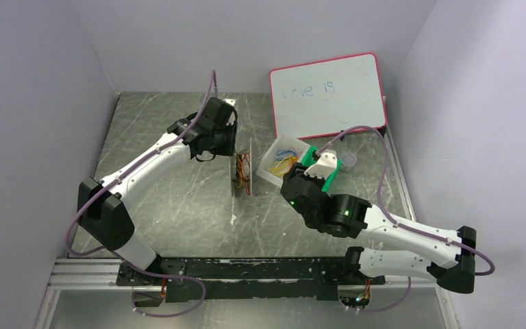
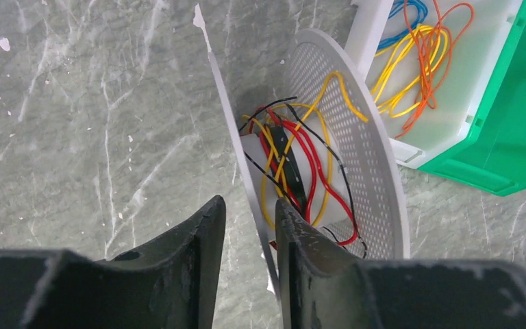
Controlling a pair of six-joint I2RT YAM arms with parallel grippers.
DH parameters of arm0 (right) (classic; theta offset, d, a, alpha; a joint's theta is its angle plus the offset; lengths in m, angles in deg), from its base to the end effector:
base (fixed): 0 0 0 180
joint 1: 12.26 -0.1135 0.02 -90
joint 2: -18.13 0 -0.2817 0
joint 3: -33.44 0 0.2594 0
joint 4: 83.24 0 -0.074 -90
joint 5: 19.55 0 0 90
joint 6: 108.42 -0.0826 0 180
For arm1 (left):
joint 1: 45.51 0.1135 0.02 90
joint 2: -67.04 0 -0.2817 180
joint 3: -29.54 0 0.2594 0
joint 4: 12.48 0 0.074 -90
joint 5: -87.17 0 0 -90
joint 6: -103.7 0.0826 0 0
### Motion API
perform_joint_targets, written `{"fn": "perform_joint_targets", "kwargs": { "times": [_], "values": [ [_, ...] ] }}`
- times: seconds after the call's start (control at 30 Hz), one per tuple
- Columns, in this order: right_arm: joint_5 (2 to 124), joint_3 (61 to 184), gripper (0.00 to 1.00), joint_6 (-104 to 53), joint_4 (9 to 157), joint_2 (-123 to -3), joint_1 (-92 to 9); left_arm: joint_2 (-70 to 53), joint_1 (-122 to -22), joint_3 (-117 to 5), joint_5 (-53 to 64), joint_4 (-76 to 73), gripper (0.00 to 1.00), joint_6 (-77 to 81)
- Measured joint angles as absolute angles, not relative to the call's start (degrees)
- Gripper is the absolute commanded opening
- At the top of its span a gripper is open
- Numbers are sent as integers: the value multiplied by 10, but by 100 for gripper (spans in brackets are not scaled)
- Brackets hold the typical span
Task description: Wrap the cables
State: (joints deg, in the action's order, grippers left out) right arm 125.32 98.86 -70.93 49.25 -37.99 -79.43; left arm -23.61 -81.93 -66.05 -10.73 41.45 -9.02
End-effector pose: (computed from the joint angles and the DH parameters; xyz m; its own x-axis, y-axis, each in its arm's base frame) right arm 0.1455 0.1714 0.3141 -0.3690 0.3001 -0.8796 0.0194 0.9487 0.3156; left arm 0.3156 -0.2188 0.2999 -0.7592 0.0847 -0.6453 0.2410 0.9576 -0.1578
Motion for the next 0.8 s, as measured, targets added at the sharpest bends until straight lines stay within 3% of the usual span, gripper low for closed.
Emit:
{"fn": "perform_joint_targets", "kwargs": {
  "times": [0.23, 0.8],
  "values": [
    [1253, 986, 53, -711, 493, -380, -794, -240, -830, -666, -119, 416, 7, -90],
    [1252, 981, 53, -722, 484, -376, -794, -235, -858, -669, -151, 437, 7, -66]
  ]
}}
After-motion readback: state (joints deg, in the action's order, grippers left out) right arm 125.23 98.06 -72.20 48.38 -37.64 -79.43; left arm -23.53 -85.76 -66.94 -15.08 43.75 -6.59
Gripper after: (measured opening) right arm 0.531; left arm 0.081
